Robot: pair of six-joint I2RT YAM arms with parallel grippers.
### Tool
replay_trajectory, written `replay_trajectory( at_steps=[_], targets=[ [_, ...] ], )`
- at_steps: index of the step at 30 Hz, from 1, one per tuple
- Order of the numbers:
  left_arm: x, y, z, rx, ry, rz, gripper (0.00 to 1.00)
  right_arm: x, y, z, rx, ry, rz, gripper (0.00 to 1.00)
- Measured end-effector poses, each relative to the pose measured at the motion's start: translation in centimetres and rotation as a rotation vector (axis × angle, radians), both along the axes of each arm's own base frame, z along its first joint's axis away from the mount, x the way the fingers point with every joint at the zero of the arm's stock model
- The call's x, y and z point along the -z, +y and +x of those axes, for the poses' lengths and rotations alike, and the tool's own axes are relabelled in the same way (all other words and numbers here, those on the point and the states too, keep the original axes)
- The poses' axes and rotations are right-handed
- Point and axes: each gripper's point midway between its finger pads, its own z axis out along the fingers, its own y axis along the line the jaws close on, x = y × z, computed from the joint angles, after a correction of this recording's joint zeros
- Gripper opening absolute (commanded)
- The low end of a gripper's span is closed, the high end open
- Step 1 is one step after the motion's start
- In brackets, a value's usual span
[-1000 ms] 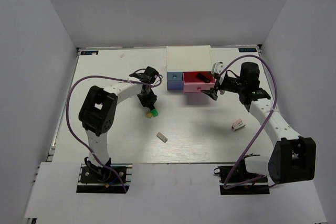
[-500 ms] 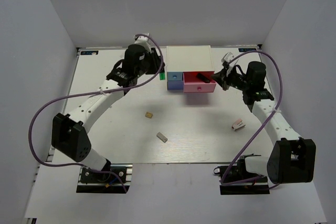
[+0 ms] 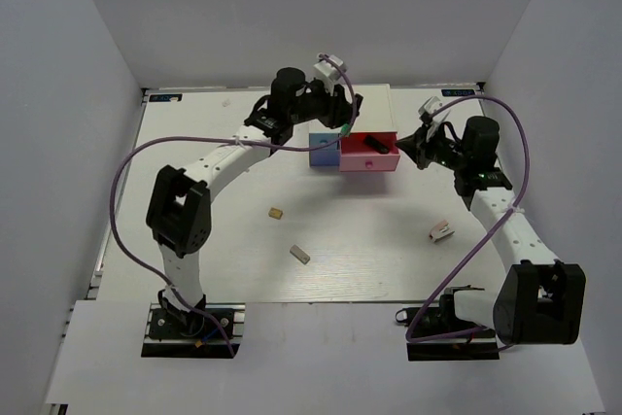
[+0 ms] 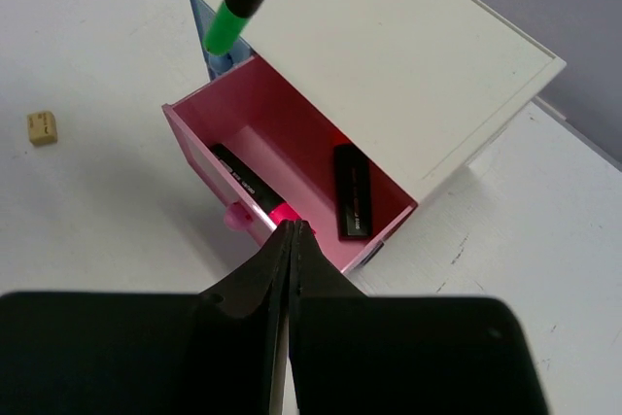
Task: Sort the stationery into containers
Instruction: Pick up the stationery from the center of the board, then place the stationery in the drawer.
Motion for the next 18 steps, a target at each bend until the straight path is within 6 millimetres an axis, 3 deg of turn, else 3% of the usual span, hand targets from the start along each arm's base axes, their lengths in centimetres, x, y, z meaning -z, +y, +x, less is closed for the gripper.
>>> replay_trajectory(
  at_steps=[5,7,8,11,15,18],
  targets=[
    [0.0,-2.8,-0.7,0.097,-0.074,0.018,0.20,0.3,-0.6,0.0,0.019,0.011,0.005,0.02],
    [0.1,-3.5,-1.4,0.119,-0.091,0.030,0.26,0.6,-0.8,-0.1,0.025,0.021,0.008,0.12],
    [0.1,-3.9,-1.8,0.129,-0.103,0.036,0.30,0.7,-0.9,-0.1,0.029,0.026,0.011,0.22],
    [0.3,-4.5,-2.3,0.141,-0.119,0.050,0.43,1.0,-1.0,-0.3,0.024,0.038,0.018,0.34],
    [0.6,-4.9,-2.5,0.130,-0.135,0.070,0.53,1.0,-0.8,-0.6,0.003,0.039,0.024,0.35],
    [0.6,-4.8,-2.2,0.112,-0.146,0.079,0.55,1.0,-0.5,-0.8,-0.019,0.037,0.026,0.35]
  ],
)
